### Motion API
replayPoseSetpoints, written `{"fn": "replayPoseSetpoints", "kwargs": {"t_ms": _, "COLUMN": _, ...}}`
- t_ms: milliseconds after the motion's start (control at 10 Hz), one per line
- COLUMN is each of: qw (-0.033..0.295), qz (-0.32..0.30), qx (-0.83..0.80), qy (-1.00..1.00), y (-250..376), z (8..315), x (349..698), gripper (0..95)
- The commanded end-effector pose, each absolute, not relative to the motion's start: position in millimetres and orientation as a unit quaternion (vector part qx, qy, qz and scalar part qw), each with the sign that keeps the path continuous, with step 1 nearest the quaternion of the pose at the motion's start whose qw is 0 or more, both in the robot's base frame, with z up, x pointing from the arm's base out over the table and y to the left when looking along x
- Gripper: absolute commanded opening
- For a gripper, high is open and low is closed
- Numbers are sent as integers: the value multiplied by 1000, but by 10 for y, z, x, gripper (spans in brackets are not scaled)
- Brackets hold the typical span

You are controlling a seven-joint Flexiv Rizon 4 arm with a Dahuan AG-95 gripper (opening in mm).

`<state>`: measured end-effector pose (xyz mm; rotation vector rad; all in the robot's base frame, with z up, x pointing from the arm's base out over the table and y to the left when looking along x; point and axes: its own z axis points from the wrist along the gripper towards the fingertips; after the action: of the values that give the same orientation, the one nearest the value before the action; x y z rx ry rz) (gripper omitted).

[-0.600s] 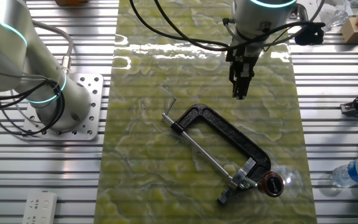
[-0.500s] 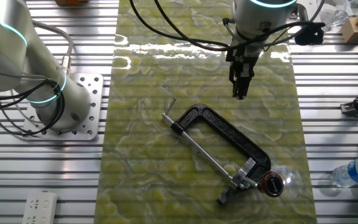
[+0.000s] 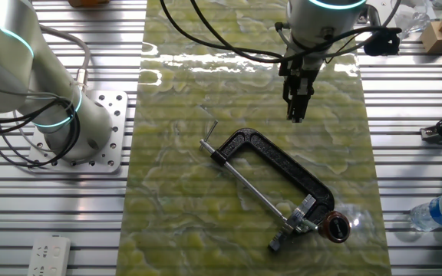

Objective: Push down the lever

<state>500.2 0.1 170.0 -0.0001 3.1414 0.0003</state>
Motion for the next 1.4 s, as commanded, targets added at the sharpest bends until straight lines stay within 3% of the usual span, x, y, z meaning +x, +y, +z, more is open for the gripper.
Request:
{"fn": "replayPoseSetpoints", "kwargs": {"t_ms": 100, "qw": 0, "qz": 0, "qx": 0, "qy": 1000, "y": 0, "z": 1700, "x": 5000, "gripper": 950}}
{"fn": "replayPoseSetpoints", "kwargs": {"t_ms": 200, "qw": -1, "qz": 1, "qx": -46, "qy": 999, "y": 0, "z": 1700, "x": 5000, "gripper": 0}}
{"fn": "replayPoseSetpoints", "kwargs": {"t_ms": 1400, "qw": -5, "qz": 0, "qx": -51, "qy": 999, "y": -5, "z": 1701, "x": 4999, "gripper": 0}}
